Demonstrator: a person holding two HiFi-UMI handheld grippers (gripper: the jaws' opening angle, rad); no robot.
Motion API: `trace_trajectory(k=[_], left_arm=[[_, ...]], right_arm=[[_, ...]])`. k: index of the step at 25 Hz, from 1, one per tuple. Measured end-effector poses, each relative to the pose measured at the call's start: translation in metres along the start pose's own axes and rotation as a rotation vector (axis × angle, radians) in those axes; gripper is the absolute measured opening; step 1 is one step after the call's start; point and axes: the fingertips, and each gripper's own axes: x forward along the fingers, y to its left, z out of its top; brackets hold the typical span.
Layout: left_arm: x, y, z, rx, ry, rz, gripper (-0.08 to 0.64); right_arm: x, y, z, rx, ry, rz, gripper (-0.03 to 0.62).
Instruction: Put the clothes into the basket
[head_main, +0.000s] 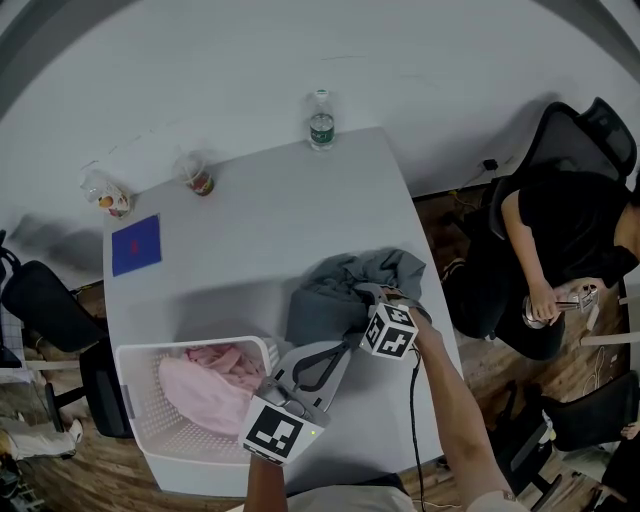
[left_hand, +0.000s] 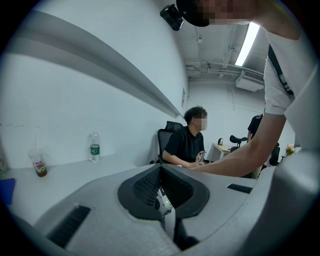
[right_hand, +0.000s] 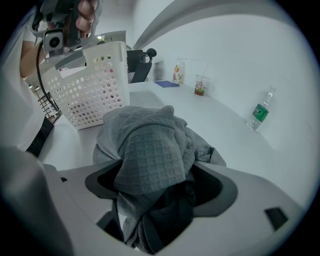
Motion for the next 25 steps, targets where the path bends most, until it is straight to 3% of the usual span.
trace_trajectory(k=[3, 7, 10, 17, 25], left_arm=[[0.000, -0.001, -0.001, 0.033, -0.009, -0.010, 0.006], [0.000, 0.000, -0.002, 0.040, -0.014, -0.011, 0.006], [-0.001, 0.000, 0.000, 0.006, -0.002, -0.002, 0.006], [-0.002, 0.000, 0.001, 0.032, -0.013, -0.010, 0.006], [-0.005, -0.001, 0.004, -0.004, -0.006, 0.002, 0.006]], right_arm=[[-0.001, 0.005, 0.002, 0.011, 0.002, 0.010, 0.324], [-0.004, 0.007, 0.005, 0.036, -0.017, 0.019, 0.239], [-0.005, 0.009, 0.007, 0.059, -0.025, 0.027, 0.227], [-0.008, 0.009, 0.010, 0.076, -0.041, 0.012, 0.216], [-0.020, 0.010, 0.013, 0.132, -0.109, -0.024, 0.150]])
